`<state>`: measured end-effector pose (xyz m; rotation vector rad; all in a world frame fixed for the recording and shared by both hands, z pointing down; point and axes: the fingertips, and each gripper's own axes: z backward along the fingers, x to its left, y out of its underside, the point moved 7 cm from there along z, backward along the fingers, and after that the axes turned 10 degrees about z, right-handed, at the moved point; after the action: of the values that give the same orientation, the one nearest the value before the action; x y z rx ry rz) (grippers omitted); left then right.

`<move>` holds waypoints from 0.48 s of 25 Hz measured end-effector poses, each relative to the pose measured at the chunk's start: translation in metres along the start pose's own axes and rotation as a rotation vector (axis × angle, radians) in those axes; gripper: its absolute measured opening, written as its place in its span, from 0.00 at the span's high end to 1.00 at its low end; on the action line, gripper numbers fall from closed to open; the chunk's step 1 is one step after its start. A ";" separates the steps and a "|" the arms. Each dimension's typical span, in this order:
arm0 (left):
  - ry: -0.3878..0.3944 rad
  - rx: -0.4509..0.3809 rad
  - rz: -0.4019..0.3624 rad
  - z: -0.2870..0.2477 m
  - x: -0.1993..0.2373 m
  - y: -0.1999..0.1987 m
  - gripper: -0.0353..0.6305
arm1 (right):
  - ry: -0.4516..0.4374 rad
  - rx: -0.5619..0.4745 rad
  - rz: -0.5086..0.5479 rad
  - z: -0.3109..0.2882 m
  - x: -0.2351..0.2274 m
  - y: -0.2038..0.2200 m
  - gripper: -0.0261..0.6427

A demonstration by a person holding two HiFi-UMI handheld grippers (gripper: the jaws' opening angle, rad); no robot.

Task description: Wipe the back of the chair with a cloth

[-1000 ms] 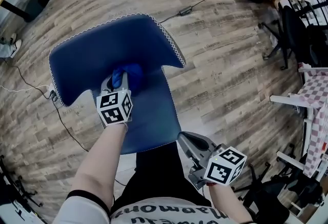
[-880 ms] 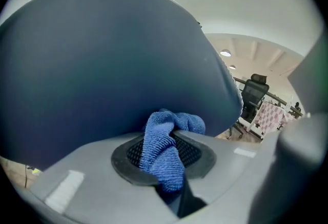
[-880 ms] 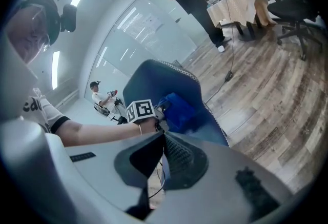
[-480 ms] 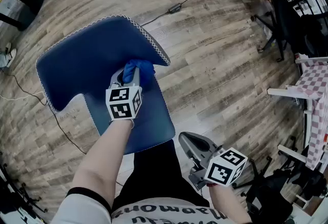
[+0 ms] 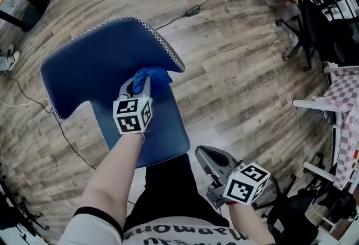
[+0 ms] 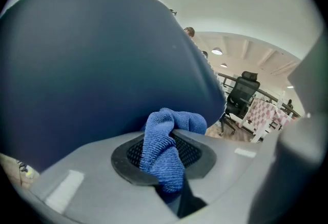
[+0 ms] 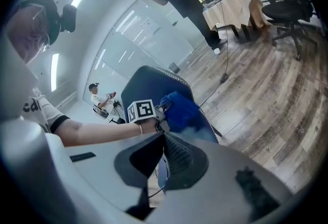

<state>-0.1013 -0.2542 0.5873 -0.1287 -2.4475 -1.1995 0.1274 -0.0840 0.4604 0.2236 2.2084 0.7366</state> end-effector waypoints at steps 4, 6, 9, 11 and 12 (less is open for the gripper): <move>-0.144 0.024 0.010 0.030 0.058 0.015 0.83 | -0.023 0.020 0.010 -0.008 0.002 -0.001 0.94; -0.238 0.013 0.019 0.052 0.095 0.018 0.83 | -0.037 0.033 0.016 -0.015 0.004 -0.001 0.94; -0.359 -0.021 0.058 0.084 0.141 0.016 0.83 | -0.057 0.054 0.023 -0.024 0.008 0.001 0.94; -0.418 -0.037 0.083 0.102 0.163 0.016 0.83 | -0.069 0.066 0.030 -0.030 0.010 0.000 0.94; -0.441 -0.045 0.104 0.109 0.171 0.016 0.83 | -0.075 0.072 0.035 -0.033 0.011 -0.001 0.94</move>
<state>-0.2876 -0.1762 0.6085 -0.5833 -2.7397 -1.2903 0.0958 -0.0954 0.4707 0.3213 2.1666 0.6580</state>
